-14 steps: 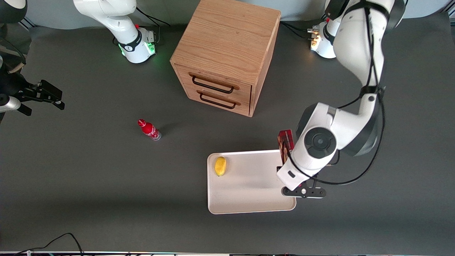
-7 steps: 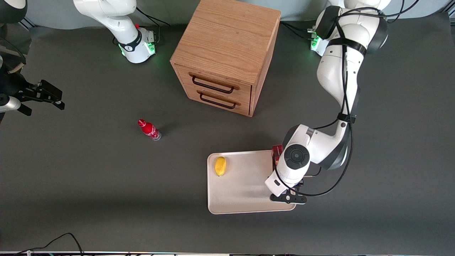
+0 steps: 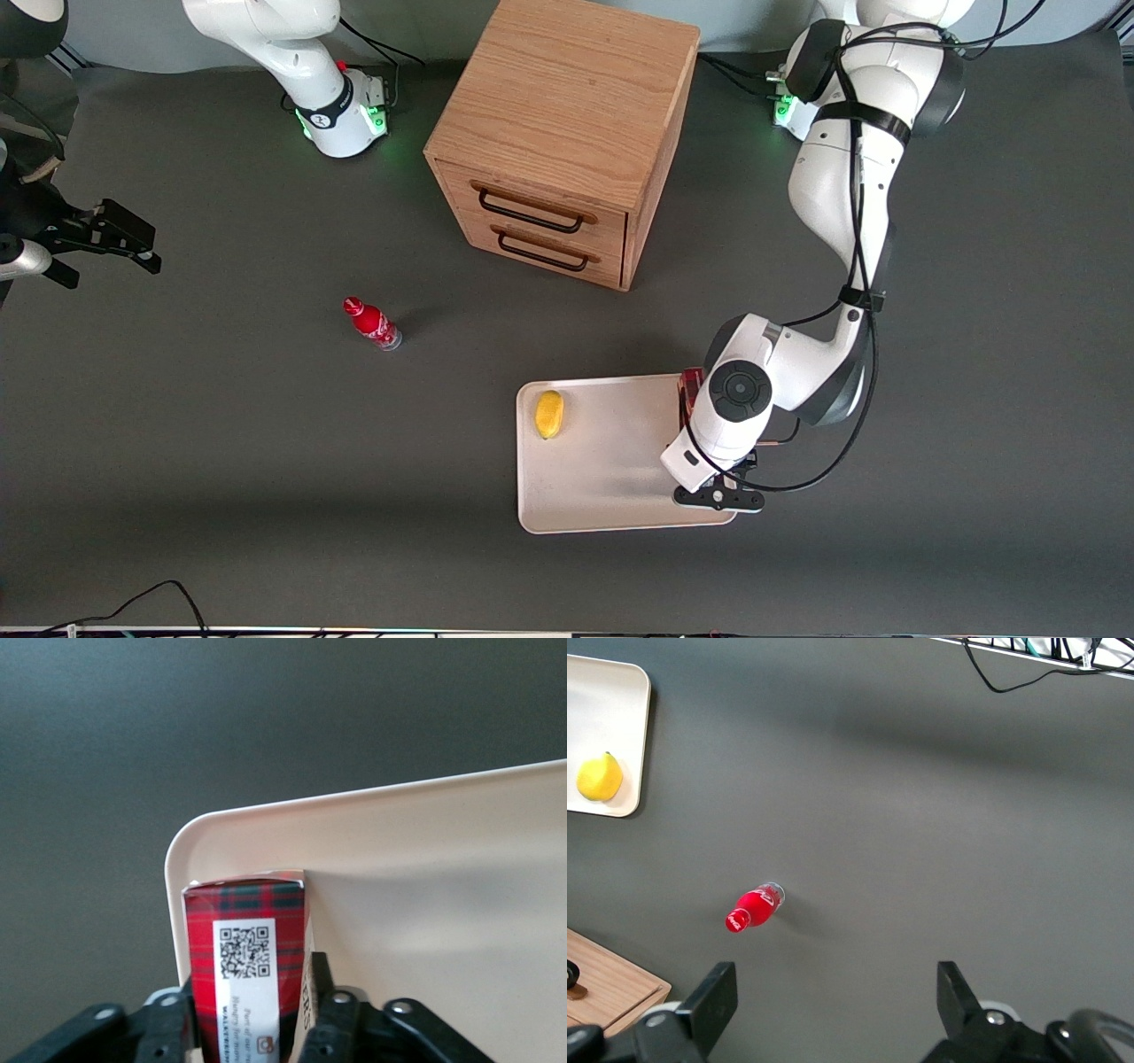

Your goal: Place red cookie box on tray

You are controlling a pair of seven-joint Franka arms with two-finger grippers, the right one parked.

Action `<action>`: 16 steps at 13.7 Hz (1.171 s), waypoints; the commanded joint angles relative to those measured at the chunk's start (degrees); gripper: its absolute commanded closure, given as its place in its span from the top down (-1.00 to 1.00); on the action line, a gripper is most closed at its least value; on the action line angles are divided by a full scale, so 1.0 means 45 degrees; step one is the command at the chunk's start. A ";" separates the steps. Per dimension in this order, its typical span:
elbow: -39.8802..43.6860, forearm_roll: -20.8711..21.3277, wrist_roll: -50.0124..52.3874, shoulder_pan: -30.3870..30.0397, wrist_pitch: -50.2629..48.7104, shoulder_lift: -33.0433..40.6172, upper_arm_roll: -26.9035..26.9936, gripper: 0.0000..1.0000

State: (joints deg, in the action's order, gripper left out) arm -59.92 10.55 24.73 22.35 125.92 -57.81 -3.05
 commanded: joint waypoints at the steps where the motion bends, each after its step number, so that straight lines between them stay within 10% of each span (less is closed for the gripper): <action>1: 0.0133 0.0233 0.0267 0.0112 -0.0402 0.0441 0.0112 1.00; 16: -0.2484 -0.1583 -0.4967 -0.3266 -0.8291 0.8623 -0.0083 1.00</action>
State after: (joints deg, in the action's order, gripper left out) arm -66.95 4.25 3.84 8.29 90.35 -23.95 -3.08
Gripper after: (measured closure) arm 0.000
